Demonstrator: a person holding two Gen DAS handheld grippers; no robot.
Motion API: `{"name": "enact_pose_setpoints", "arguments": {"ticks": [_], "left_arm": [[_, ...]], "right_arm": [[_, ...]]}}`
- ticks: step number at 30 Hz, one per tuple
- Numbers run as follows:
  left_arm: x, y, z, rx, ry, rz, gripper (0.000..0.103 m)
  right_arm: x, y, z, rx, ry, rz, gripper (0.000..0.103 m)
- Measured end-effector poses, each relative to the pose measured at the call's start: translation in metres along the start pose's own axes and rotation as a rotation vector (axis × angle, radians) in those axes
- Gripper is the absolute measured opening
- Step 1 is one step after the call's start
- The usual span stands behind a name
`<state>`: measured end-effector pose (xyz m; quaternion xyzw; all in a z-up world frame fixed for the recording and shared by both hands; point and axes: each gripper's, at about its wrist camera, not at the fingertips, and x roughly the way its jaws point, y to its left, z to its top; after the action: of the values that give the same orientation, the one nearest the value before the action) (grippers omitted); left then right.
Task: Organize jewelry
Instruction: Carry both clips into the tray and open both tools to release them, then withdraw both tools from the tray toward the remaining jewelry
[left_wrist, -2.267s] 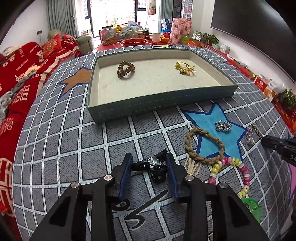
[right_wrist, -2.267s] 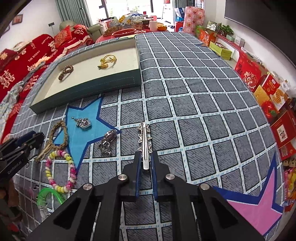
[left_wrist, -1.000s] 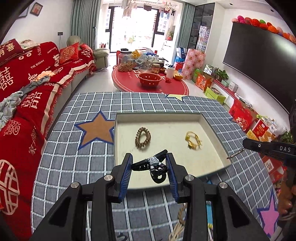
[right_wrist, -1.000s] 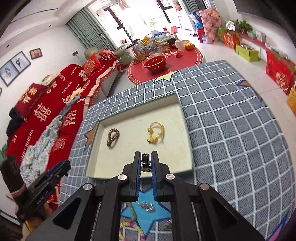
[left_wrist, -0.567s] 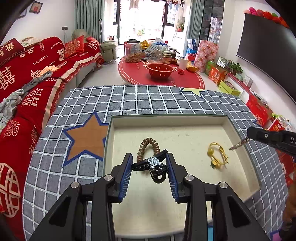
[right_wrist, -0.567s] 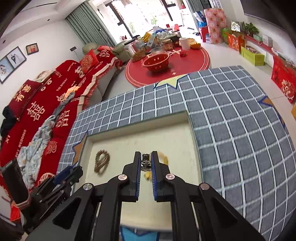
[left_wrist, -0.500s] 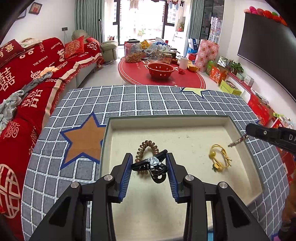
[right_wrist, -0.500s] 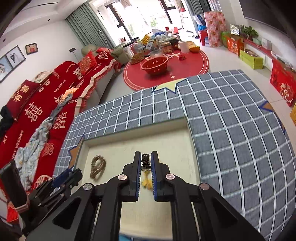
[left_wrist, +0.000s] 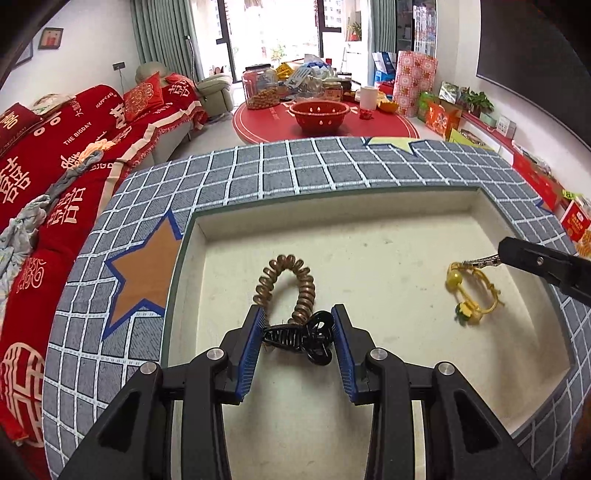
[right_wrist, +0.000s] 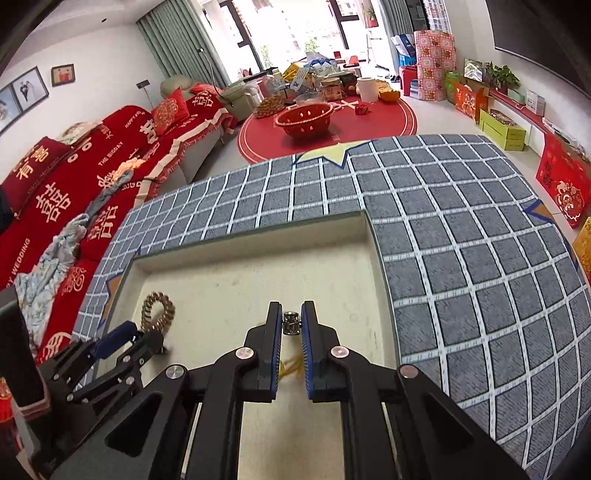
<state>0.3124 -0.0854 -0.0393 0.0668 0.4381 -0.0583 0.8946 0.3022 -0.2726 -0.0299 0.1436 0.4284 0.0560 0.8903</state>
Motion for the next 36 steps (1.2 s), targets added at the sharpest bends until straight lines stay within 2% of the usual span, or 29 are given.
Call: {"name": "enact_pose_setpoints", "arguments": {"ticks": [1,3,10,12,14,15,16,17,19,21,22,24,27,30,32,34,36], "left_arm": [[0.001,-0.001,-0.001,0.002,0.007,-0.003,0.052],[0.000,-0.002,-0.004,0.006,0.006,0.010,0.060],[-0.005,-0.004,-0.007,0.014,0.005,0.025,0.061],[-0.009,-0.003,-0.006,0.011,0.002,0.027,0.061],[-0.012,0.000,-0.006,0.009,0.001,0.025,0.061],[-0.014,0.001,-0.005,0.009,-0.001,0.024,0.061],[-0.015,0.002,-0.005,0.008,-0.005,0.024,0.061],[-0.017,0.003,-0.005,0.007,-0.009,0.025,0.061],[-0.022,0.005,-0.004,-0.002,-0.015,0.020,0.061],[-0.028,0.006,-0.004,-0.012,-0.028,0.022,0.093],[-0.033,0.007,-0.004,-0.019,-0.047,0.031,0.103],[-0.045,0.008,-0.005,-0.022,-0.088,0.041,0.103],[-0.056,0.011,-0.003,-0.022,-0.092,0.026,0.103],[-0.075,0.015,-0.007,-0.013,-0.122,0.015,0.103],[-0.086,0.018,-0.011,-0.004,-0.139,0.010,0.103],[-0.099,0.023,-0.018,0.003,-0.154,0.002,0.103],[-0.112,0.027,-0.028,0.001,-0.162,-0.007,0.103]], "right_arm": [[0.000,0.000,-0.004,0.002,0.010,0.001,0.011],[0.001,-0.003,-0.010,0.008,0.032,0.004,0.012],[0.010,-0.004,-0.024,0.019,0.088,-0.006,0.012],[0.011,-0.004,-0.024,0.025,0.102,-0.004,0.015],[0.009,-0.004,-0.024,0.033,0.103,0.002,0.035],[0.007,-0.003,-0.024,0.035,0.095,0.015,0.041],[0.004,-0.002,-0.023,0.035,0.088,0.014,0.056],[0.001,-0.001,-0.021,0.036,0.078,0.016,0.062],[-0.008,0.001,-0.019,0.043,0.059,0.037,0.062],[-0.016,0.003,-0.017,0.054,0.045,0.052,0.068],[-0.021,0.003,-0.016,0.058,0.035,0.057,0.073],[-0.031,0.004,-0.013,0.064,0.014,0.065,0.074],[-0.048,0.006,-0.011,0.067,-0.010,0.066,0.080],[-0.068,0.007,-0.014,0.070,-0.042,0.069,0.082],[-0.080,0.005,-0.018,0.074,-0.059,0.074,0.088],[-0.092,0.003,-0.023,0.081,-0.078,0.076,0.089],[-0.102,0.000,-0.029,0.088,-0.094,0.075,0.103]]}}
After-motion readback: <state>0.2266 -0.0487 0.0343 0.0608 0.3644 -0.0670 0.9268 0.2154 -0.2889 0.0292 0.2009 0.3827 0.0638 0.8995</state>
